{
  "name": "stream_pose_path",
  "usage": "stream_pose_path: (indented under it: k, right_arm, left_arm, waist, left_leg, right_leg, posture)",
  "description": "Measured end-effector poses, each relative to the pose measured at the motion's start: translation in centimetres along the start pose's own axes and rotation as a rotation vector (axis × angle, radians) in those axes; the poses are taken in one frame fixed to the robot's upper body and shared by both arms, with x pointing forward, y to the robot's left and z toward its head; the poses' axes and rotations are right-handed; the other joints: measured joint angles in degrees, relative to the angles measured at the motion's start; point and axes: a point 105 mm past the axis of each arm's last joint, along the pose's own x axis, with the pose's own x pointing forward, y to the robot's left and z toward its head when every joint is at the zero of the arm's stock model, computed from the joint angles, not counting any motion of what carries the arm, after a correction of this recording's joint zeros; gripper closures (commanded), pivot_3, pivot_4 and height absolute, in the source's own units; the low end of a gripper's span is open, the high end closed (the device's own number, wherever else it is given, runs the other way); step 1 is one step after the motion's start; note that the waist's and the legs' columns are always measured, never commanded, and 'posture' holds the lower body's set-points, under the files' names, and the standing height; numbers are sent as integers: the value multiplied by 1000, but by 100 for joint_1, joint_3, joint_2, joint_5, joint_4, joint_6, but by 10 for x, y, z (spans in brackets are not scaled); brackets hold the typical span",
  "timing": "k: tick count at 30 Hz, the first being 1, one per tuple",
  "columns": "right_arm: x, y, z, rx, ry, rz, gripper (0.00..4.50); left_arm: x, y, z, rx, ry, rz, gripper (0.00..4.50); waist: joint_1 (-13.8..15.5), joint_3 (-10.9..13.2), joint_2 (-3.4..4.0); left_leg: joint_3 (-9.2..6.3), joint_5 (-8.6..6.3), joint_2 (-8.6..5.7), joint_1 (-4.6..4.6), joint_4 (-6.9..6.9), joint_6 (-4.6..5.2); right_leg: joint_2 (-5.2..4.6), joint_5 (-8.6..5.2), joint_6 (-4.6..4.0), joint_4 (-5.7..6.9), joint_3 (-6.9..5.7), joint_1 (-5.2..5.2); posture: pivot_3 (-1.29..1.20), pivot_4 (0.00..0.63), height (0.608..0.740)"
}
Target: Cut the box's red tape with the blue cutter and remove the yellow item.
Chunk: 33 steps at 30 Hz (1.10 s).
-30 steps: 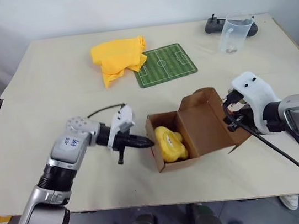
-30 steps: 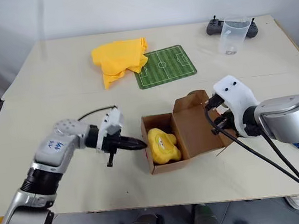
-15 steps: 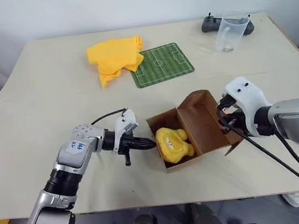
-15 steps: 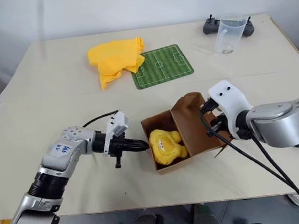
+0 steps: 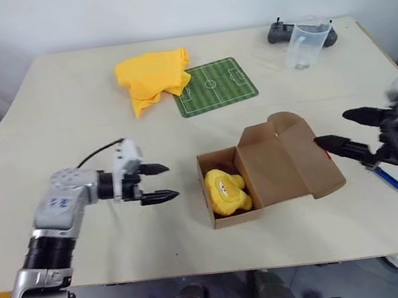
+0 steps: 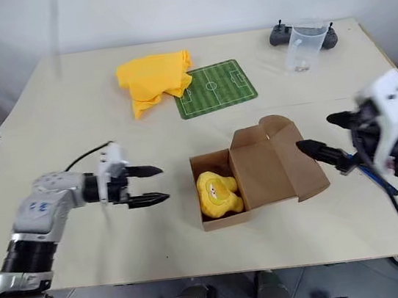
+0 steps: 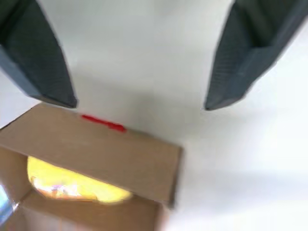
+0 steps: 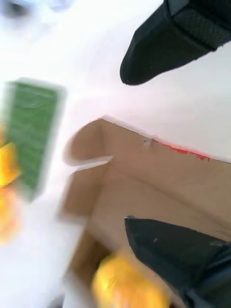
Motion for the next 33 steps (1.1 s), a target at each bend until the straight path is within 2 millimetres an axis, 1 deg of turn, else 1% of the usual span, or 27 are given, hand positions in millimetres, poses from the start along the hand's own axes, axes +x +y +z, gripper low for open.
stream_pose_path:
  k: [1,2,3,5,6,7,10,13,14,16,18,19,21,22,23,24,25,26,27,29,31,33]
  right_arm:
    - [-6,1,3,-43,-48,21,0]
    - [-12,6,8,-108,-101,78,0]
    - [-15,15,8,-161,-105,157,0]
    - [-20,37,2,-213,-86,324,0]
    - [-21,44,1,-222,-81,379,0]
    - [-21,50,1,-232,-82,419,0]
    - [-18,64,-1,-269,-97,501,0]
    - [-12,72,-3,-275,-115,538,0]
    - [-12,74,-3,-277,-117,546,0]
    - [-11,76,-2,-288,-120,555,0]
    - [-11,76,0,-297,-122,553,0]
    - [-12,75,3,-306,-121,551,0]
    - [-13,72,7,-320,-109,541,0]
    - [-13,73,7,-324,-108,543,0]
    - [-17,71,6,-313,-91,532,0]
    - [-18,68,1,-284,-54,519,0]
    - [-15,73,5,-307,-51,512,0]
    - [-14,78,7,-322,-55,516,0]
    - [-14,80,5,-318,-52,510,0]
    - [-16,79,-1,-280,-41,490,0]
    - [-19,78,-2,-270,-39,462,0]
    - [-21,80,-4,-270,-29,449,0]
  left_arm:
    - [-7,-1,-2,24,-21,6,26]
    - [-15,-1,-5,62,-33,20,26]
    - [-26,-4,-12,73,-8,31,26]
    - [-57,-11,-35,18,77,84,26]
    - [-67,-14,-42,-18,98,106,26]
    - [-72,-16,-44,-41,101,117,26]
    - [-73,-28,-41,-59,79,116,26]
    - [-65,-44,-44,-91,73,90,26]
    - [-62,-47,-41,-93,66,80,26]
    - [-55,-49,-29,-87,32,56,26]
    - [-45,-44,-3,-41,-23,30,26]
    - [-38,-42,14,-2,-49,5,26]
    - [-19,-42,41,58,-49,-78,26]
    - [-17,-44,42,64,-49,-90,26]
    - [-9,-43,43,35,-33,-122,26]
    - [14,-41,53,7,20,-191,26]
    - [60,-48,79,68,145,-302,26]
    - [74,-53,83,105,184,-328,26]
    - [85,-55,81,112,222,-342,26]
    - [104,-61,76,108,258,-365,26]
    - [116,-62,72,106,274,-371,26]
    - [122,-59,68,175,325,-359,26]
  waist:
    - [-8,0,0]
    - [-9,0,0]
    - [-19,0,0]
    - [-89,2,-1]
    - [-101,4,-3]
    - [-92,4,-3]
    - [-27,2,-5]
    - [16,3,-5]
    - [27,3,-5]
    - [46,3,-6]
    - [73,4,-7]
    - [74,4,-6]
    - [78,3,-6]
    - [66,2,-4]
    - [17,1,-1]
    - [68,9,-15]
    - [162,13,-38]
    - [153,7,-34]
    - [115,7,-33]
    - [55,11,-40]
    - [13,13,-42]
    - [2,13,-43]
  left_leg:
    - [7,0,-2,9,-1,0]
    - [17,-1,-3,26,-2,1]
    - [27,-2,-2,44,-8,2]
    - [35,-11,24,97,-37,-1]
    - [35,-20,25,131,-58,10]
    - [35,-33,22,163,-81,32]
    - [25,-36,24,170,-84,29]
    - [21,-22,22,162,-87,-3]
    - [19,-22,23,160,-89,-4]
    - [17,-22,23,158,-88,-6]
    - [17,-21,21,158,-86,-7]
    - [19,-21,20,160,-86,-8]
    - [22,-20,20,160,-87,-9]
    - [23,-21,21,164,-93,-9]
    - [29,-22,26,168,-96,-10]
    - [18,-17,18,150,-87,-11]
    - [12,-14,18,131,-65,-12]
    - [27,-19,15,142,-64,-3]
    - [51,-24,17,155,-73,5]
    - [59,-26,22,149,-81,8]
    - [61,-26,25,144,-88,7]
    - [59,-26,31,144,-92,2]
  right_leg:
    - [0,0,0,3,12,4]
    - [0,1,1,0,23,13]
    - [1,0,1,-4,33,22]
    - [0,-2,-3,-6,48,69]
    - [-3,-5,-9,-22,49,97]
    - [-10,-6,-10,-44,50,123]
    - [-14,-6,-11,-52,71,131]
    - [-14,-6,-12,-58,93,127]
    - [-13,-7,-13,-61,91,126]
    - [-12,-7,-14,-61,89,125]
    - [-11,-7,-14,-60,89,126]
    - [-10,-7,-13,-59,91,126]
    - [-3,-6,-12,-59,89,123]
    - [-3,-7,-13,-57,90,124]
    - [0,-8,-14,-55,91,124]
    - [8,-9,-15,-54,82,119]
    - [40,1,-2,-36,48,115]
    - [38,1,-1,-30,65,119]
    - [39,0,0,-34,91,117]
    - [48,-1,0,-44,101,107]
    - [52,-1,0,-42,105,91]
    - [62,-1,0,-47,111,88]
  posture:
    - [0,150,740]
    - [0,150,740]
    - [0,150,740]
    - [0,150,740]
    - [0,150,740]
    - [0,150,740]
    - [0,150,740]
    - [0,150,740]
    - [0,150,740]
    - [0,150,740]
    - [0,150,740]
    - [0,150,740]
    - [0,150,740]
    - [0,150,740]
    - [0,150,740]
    - [0,150,740]
    - [0,150,740]
    - [0,150,740]
    - [0,150,740]
    - [0,150,740]
    - [0,150,740]
    - [0,150,740]
